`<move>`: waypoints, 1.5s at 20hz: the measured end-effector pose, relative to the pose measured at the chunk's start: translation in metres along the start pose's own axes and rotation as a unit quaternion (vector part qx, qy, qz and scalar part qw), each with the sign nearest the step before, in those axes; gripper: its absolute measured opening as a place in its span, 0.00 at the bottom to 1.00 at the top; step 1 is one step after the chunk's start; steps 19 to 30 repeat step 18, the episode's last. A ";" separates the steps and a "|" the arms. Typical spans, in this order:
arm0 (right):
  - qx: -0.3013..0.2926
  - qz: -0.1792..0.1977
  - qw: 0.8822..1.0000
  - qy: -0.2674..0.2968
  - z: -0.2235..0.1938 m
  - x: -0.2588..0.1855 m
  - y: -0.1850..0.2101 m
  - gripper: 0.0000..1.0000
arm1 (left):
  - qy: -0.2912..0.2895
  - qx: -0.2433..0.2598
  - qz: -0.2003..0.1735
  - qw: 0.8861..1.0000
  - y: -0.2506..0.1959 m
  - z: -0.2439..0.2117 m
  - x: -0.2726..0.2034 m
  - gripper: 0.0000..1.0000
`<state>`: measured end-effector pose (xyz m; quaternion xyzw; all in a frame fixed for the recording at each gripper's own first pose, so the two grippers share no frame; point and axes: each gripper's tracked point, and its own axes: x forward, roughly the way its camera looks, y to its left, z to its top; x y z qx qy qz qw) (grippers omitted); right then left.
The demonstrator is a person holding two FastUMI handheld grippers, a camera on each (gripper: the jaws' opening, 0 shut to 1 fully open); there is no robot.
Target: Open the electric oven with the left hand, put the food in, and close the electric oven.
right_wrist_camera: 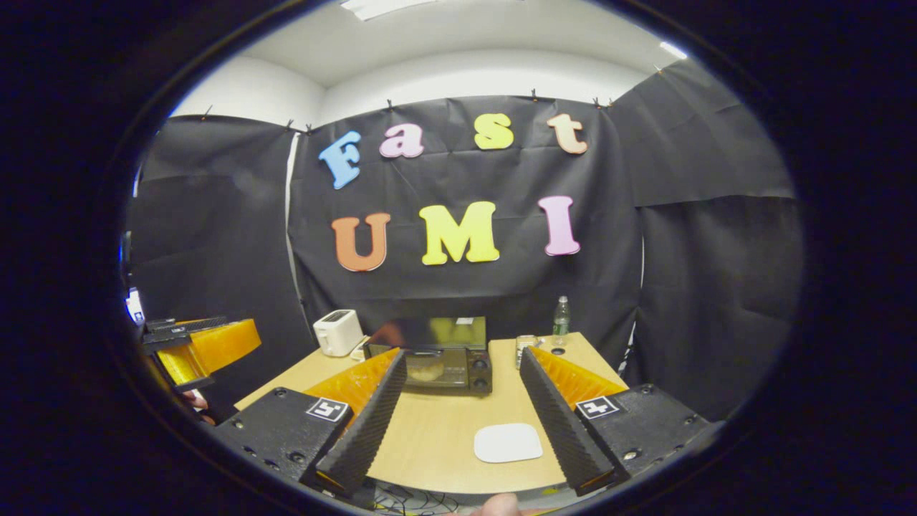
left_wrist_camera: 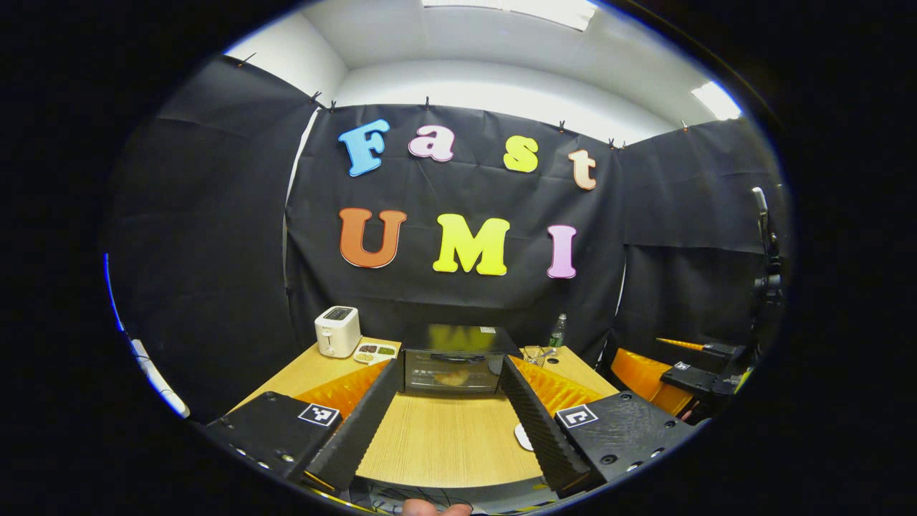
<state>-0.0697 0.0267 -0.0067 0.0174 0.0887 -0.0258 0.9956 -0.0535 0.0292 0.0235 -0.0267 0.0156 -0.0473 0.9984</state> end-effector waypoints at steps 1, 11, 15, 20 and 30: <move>-0.004 0.003 1.000 0.003 -0.005 -0.012 0.007 0.96 | -0.004 -0.002 -0.001 1.000 0.000 0.001 -0.012 0.94; -0.017 0.027 0.999 -0.012 -0.002 -0.062 0.043 0.96 | -0.019 -0.009 -0.010 1.000 -0.011 0.008 -0.066 0.94; -0.017 0.024 0.999 -0.012 -0.004 -0.062 0.042 0.96 | -0.021 -0.003 -0.005 1.000 -0.010 0.010 -0.067 0.94; -0.010 0.021 1.000 -0.018 0.003 -0.061 0.040 0.96 | -0.024 -0.001 -0.005 1.000 -0.011 0.011 -0.069 0.94; -0.010 0.021 1.000 -0.018 0.003 -0.061 0.040 0.96 | -0.024 -0.001 -0.005 1.000 -0.011 0.011 -0.069 0.94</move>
